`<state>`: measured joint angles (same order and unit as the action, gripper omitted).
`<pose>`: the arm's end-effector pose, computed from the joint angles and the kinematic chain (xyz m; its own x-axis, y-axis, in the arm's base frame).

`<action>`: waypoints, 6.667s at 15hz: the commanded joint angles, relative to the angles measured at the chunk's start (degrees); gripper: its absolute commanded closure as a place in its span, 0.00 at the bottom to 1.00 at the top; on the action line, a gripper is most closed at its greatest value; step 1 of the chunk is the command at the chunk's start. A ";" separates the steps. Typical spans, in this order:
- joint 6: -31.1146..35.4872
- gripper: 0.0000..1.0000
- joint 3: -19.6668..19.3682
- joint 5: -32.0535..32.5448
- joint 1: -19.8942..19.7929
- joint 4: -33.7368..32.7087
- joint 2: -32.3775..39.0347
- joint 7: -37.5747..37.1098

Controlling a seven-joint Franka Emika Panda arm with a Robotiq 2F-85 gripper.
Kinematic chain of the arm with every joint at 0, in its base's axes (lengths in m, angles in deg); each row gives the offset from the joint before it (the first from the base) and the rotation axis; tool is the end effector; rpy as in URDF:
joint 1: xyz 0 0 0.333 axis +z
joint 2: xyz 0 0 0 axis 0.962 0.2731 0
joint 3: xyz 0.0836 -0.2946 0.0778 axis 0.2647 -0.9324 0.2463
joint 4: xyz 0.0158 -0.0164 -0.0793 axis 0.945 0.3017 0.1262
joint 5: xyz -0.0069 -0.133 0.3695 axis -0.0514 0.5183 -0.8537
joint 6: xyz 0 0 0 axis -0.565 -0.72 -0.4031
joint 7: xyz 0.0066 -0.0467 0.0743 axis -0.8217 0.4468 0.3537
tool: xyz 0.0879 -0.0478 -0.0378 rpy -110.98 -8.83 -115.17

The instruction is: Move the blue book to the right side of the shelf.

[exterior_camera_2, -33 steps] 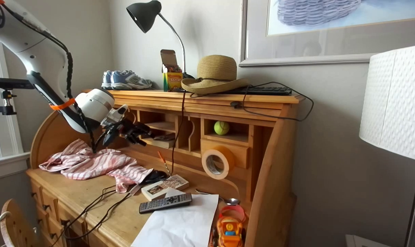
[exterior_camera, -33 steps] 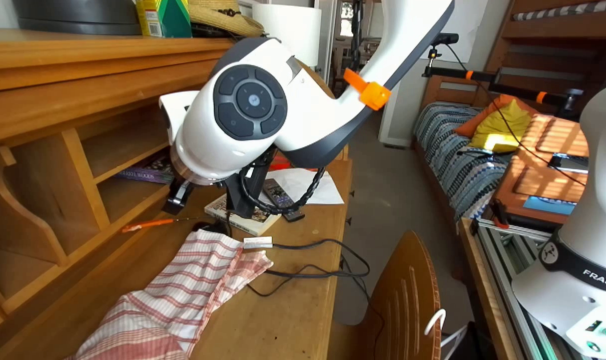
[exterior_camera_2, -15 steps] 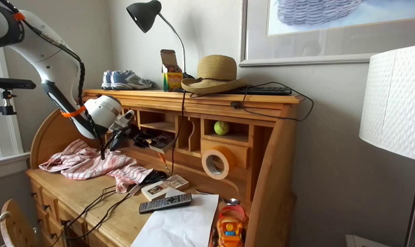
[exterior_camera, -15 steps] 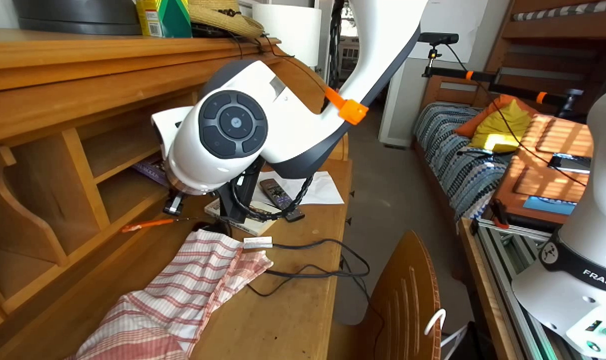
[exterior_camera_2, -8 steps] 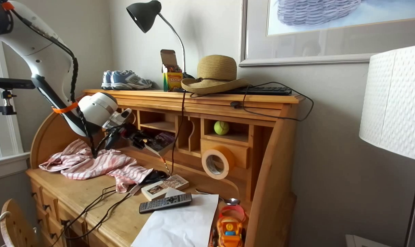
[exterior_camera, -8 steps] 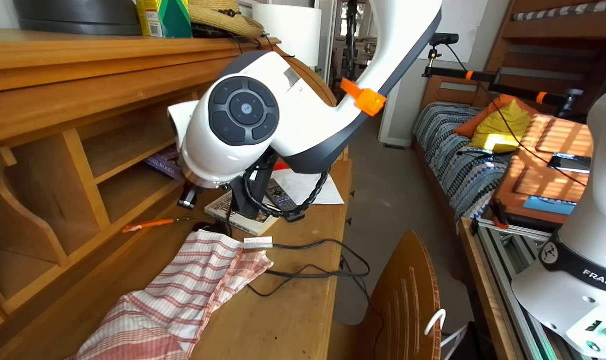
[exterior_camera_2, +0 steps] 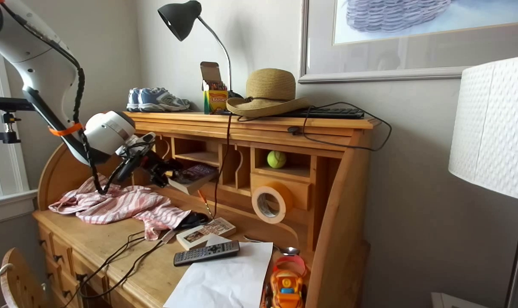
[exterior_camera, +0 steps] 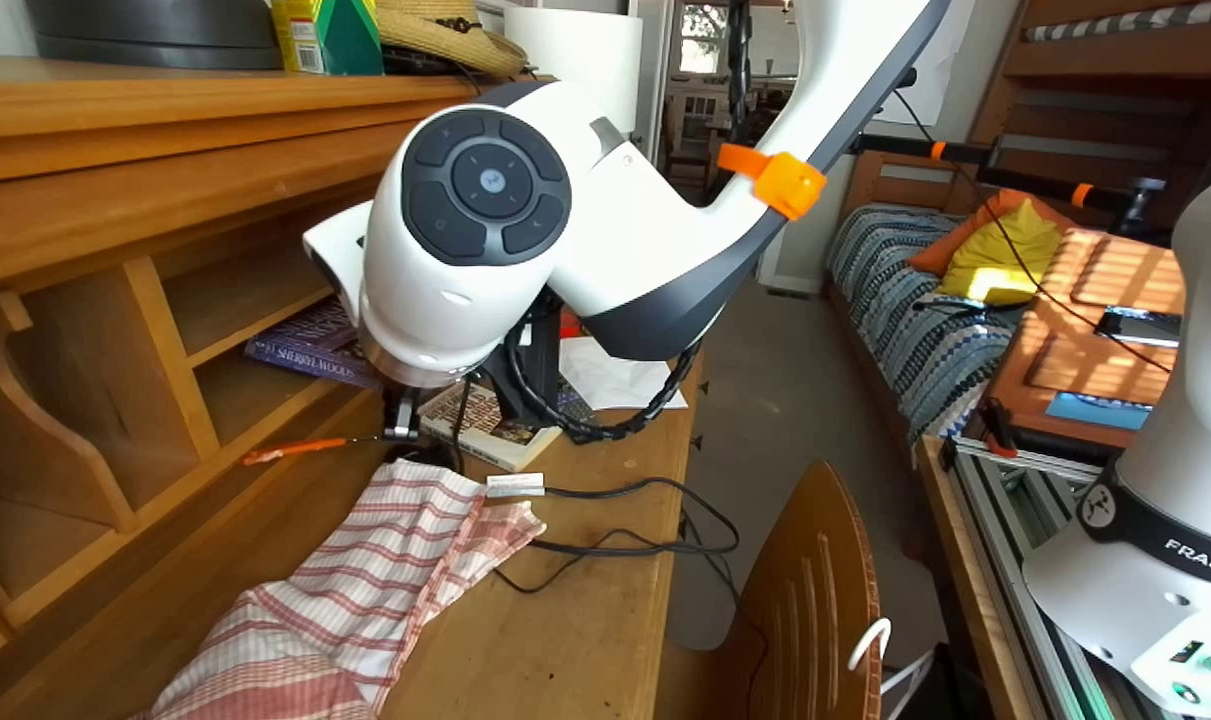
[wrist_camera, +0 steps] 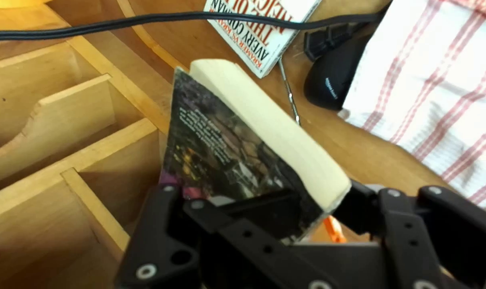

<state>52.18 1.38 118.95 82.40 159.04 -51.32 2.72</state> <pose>0.5881 0.1776 0.2530 0.7583 0.5799 0.2979 0.2590 -0.6873 0.6786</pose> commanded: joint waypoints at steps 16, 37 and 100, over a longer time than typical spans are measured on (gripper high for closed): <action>-3.68 0.95 0.48 -3.01 3.60 15.23 -8.26 -1.30; 20.84 0.95 -0.83 38.12 -2.02 29.36 -24.53 -56.89; 69.71 0.95 -115.23 35.44 60.61 28.27 -57.22 2.68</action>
<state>118.09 -108.36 152.10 135.58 191.42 -107.54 6.21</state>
